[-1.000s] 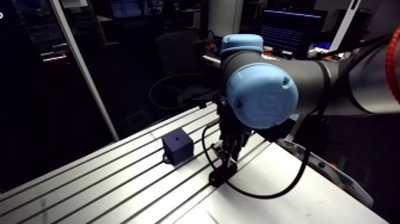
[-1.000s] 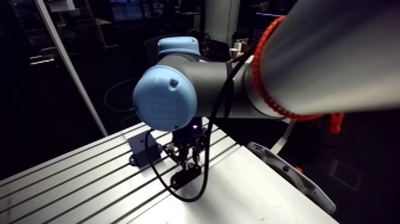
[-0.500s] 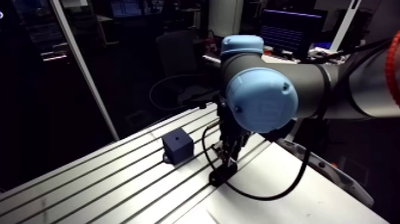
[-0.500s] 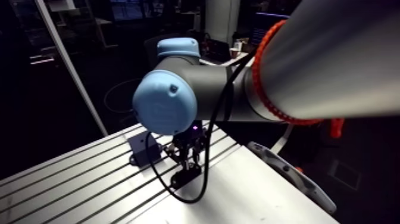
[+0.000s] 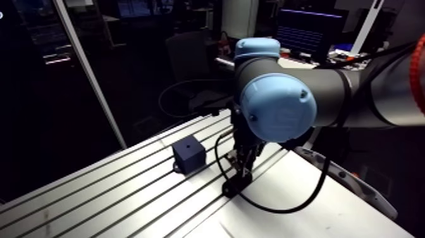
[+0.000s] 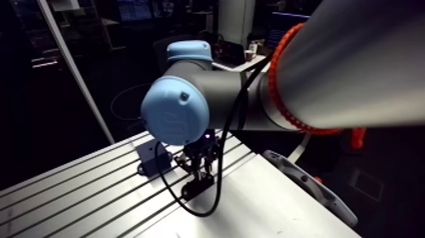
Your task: Pick up the M10 bolt and insert it into the hole until fully seated.
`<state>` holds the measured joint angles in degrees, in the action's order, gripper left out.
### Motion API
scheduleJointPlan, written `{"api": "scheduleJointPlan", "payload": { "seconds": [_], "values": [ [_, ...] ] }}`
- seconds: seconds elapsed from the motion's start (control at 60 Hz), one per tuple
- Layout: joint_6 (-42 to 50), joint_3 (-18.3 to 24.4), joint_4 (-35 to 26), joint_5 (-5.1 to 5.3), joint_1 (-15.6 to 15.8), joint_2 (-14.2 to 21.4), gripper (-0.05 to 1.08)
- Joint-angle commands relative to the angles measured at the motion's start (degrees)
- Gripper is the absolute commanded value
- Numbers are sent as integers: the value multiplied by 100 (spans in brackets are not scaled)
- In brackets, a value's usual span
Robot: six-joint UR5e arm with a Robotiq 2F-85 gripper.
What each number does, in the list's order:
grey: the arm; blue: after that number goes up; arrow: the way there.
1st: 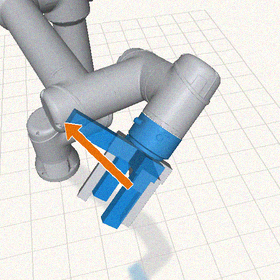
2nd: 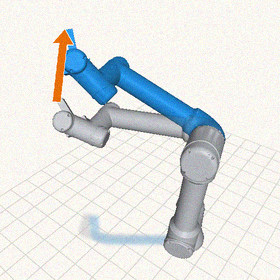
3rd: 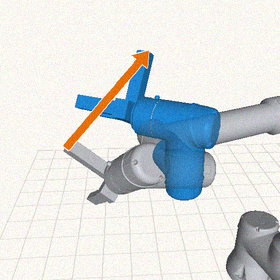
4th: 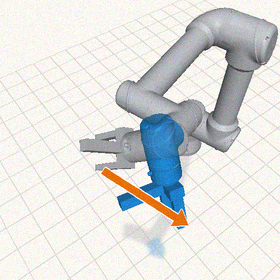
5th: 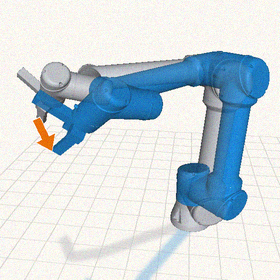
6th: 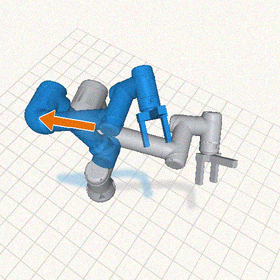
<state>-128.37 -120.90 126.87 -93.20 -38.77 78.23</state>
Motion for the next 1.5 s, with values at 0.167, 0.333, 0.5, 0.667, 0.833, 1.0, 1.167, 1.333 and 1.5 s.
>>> {"api": "scheduleJointPlan", "payload": {
  "seconds": [0.167, 0.333, 0.5, 0.667, 0.833, 1.0, 1.167, 1.333, 1.5],
  "values": [
    [-9, 9, 9, 0, 0, -13, 65],
    [-9, 9, 10, 0, 0, -14, 69],
    [-9, 9, 1, 0, 0, -13, 69],
    [-9, 9, 10, 0, 0, -14, 73],
    [-9, 34, 1, 7, 0, -7, 77],
    [-9, 69, -24, 8, 0, 43, 81],
    [-9, 173, -66, 52, 9, 158, 89],
    [41, 497, -401, 113, 76, 375, 104],
    [136, 1003, -1025, 156, 232, 434, 108]
  ]
}}
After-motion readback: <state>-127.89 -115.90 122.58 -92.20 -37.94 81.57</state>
